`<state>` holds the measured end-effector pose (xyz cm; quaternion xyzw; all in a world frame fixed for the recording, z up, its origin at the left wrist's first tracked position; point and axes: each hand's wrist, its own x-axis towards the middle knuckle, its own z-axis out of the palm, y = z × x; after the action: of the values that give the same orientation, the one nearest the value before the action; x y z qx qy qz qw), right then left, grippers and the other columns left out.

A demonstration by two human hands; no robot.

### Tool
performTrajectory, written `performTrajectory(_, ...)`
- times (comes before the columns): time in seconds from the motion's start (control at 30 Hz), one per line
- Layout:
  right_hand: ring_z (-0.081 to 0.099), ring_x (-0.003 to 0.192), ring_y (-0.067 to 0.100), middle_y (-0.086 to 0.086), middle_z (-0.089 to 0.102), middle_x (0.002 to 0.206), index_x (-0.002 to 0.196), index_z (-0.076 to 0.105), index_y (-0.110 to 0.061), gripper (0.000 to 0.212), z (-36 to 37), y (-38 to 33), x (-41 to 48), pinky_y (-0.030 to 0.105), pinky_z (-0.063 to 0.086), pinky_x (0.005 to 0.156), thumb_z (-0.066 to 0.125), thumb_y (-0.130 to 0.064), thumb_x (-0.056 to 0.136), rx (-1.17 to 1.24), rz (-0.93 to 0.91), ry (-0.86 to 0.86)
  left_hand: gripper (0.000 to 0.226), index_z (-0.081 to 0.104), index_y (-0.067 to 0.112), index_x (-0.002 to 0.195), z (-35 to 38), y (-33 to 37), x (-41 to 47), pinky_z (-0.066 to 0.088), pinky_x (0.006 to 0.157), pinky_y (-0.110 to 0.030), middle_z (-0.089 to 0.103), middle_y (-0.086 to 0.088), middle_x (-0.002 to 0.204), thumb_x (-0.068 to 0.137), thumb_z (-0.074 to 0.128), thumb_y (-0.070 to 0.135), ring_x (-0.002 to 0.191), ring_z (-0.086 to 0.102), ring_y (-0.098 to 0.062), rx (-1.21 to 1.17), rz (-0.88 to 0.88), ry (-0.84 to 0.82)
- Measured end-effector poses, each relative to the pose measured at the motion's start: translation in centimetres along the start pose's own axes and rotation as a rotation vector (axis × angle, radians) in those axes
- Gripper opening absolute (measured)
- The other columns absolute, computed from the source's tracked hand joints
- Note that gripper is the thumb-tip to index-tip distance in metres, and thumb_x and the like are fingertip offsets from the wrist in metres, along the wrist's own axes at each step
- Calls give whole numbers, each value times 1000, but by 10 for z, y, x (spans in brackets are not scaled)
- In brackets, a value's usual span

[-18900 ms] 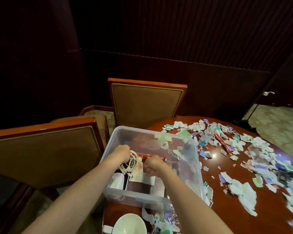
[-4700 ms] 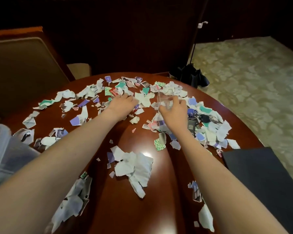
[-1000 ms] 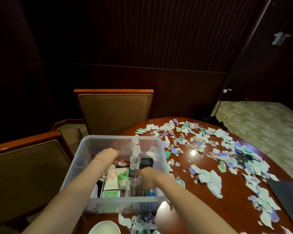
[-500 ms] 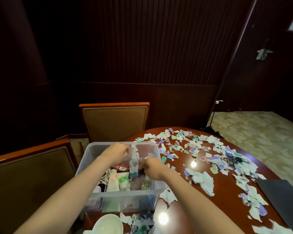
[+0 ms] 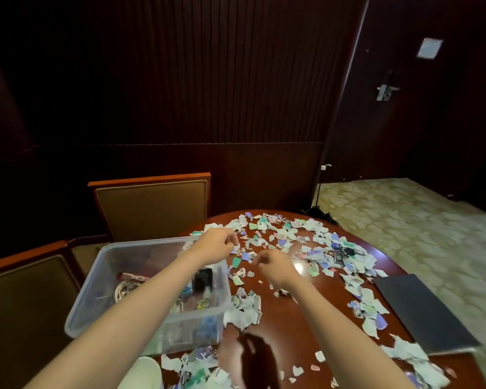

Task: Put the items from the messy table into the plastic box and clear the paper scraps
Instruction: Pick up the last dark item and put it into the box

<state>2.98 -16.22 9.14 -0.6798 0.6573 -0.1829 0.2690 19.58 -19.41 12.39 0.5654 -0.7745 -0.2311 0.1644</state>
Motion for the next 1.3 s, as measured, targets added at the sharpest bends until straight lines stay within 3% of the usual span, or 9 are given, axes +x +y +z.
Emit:
performTrajectory(0.13,61,101,22,7,66,112,101,68,-9,30,-18,41,-6,31,50,87,42,-1,88,11,91,36,20,63,19,97,24,30,15,48,69,-26,61,-3,101,93,45,10,80,58,-15,-29,28,-71)
performTrajectory(0.27,58,96,20,8,65,108,100,67,-7,30,-26,80,-15,23,46,74,42,1,86,31,182,33,21,65,17,97,52,52,26,41,60,-19,58,-2,95,92,46,10,75,53,-12,-57,50,-119)
performTrajectory(0.4,58,98,21,7,63,105,104,67,-8,33,-33,116,-21,26,45,78,42,1,85,30,248,12,24,68,11,103,85,73,36,42,66,-20,59,-2,99,90,47,8,82,53,-12,-119,40,-168)
performTrajectory(0.53,57,90,18,5,67,104,98,68,-10,27,-45,147,-23,25,46,77,46,-1,85,48,289,67,24,68,11,102,115,94,50,41,60,-18,54,2,83,91,47,7,71,49,-8,-165,10,-198)
performTrajectory(0.77,58,97,23,6,62,97,100,68,-5,30,-75,201,-14,20,35,71,42,2,86,39,360,118,23,68,11,101,158,129,81,45,77,-26,59,-9,123,90,48,7,110,57,-24,-257,-56,-226)
performTrajectory(0.9,59,88,25,13,67,102,97,68,-6,27,-91,234,5,26,44,73,43,-2,87,43,386,122,22,66,15,93,181,146,106,52,73,-32,61,-12,116,91,46,7,86,58,-23,-302,-101,-212)
performTrajectory(1.03,60,93,27,15,67,112,109,66,-3,31,-112,262,30,25,42,71,41,-4,91,50,378,143,24,65,15,101,205,161,136,45,69,-26,60,-13,121,93,43,10,98,60,-26,-290,-145,-229)
performTrajectory(1.17,60,100,27,14,66,113,110,65,-5,30,-128,287,63,25,42,79,43,-5,90,27,373,179,26,63,11,109,228,171,162,39,55,-22,61,-15,121,93,43,10,68,54,-15,-312,-185,-250)
performTrajectory(1.3,58,105,29,14,65,109,107,64,-5,25,-131,306,98,25,40,76,49,-7,89,25,358,156,30,59,9,118,249,176,185,37,53,-19,59,-14,118,93,42,8,70,51,-16,-353,-232,-278)
